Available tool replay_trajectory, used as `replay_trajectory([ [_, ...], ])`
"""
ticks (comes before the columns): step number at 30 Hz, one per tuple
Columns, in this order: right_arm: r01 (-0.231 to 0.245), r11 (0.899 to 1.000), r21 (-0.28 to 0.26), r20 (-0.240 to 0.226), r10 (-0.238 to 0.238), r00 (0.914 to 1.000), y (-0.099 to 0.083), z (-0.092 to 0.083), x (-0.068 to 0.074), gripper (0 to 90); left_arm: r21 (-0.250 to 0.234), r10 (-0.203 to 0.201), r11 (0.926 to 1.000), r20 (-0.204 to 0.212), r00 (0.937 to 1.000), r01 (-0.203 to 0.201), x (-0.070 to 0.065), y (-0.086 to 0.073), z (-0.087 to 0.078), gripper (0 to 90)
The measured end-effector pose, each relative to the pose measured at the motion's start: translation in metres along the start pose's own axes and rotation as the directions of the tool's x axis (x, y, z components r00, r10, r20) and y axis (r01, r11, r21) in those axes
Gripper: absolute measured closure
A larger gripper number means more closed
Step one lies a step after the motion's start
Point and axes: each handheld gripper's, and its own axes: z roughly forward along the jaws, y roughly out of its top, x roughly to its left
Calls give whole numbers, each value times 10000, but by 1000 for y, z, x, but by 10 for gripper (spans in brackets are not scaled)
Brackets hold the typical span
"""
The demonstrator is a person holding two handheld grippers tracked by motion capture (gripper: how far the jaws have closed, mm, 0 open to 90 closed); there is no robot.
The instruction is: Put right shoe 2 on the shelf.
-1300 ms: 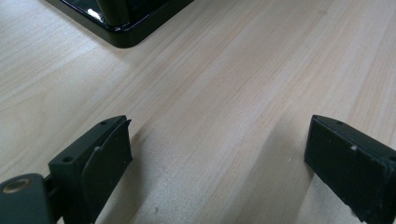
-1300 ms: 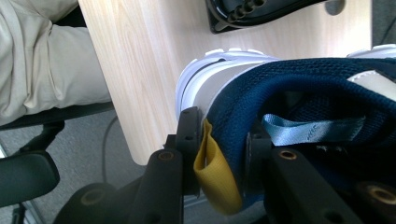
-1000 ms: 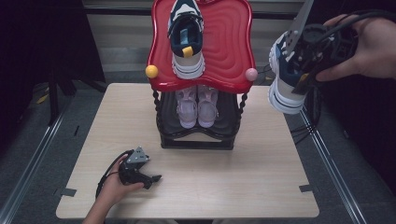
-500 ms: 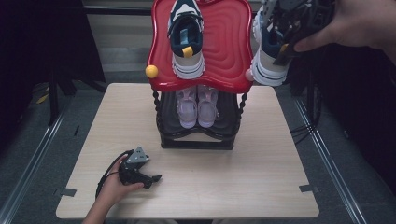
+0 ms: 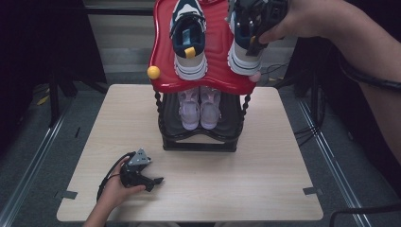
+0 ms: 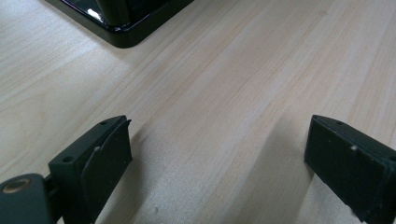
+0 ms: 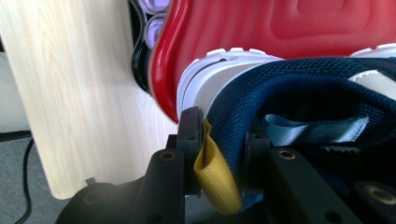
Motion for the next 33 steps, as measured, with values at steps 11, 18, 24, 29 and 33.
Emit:
replay_trajectory([
  [11,578,9983,-21,121,-578,9983,17,10,-2,742,4,-4,10000,4,10000,4,0,0,0,66],
  [18,811,9967,-31,156,-811,9966,26,17,-3,742,2,-3,10000,2,10000,3,0,0,0,66],
  [24,926,9957,-73,196,-924,9955,29,19,-4,741,5,-2,10000,6,10000,2,0,0,0,66],
  [29,989,9951,-40,159,-988,9950,31,23,-5,740,1,1,10000,12,10000,-1,0,0,0,66],
  [33,1029,9947,54,172,-1030,9945,32,26,-5,738,2,3,10000,14,10000,-3,0,0,0,65],
])
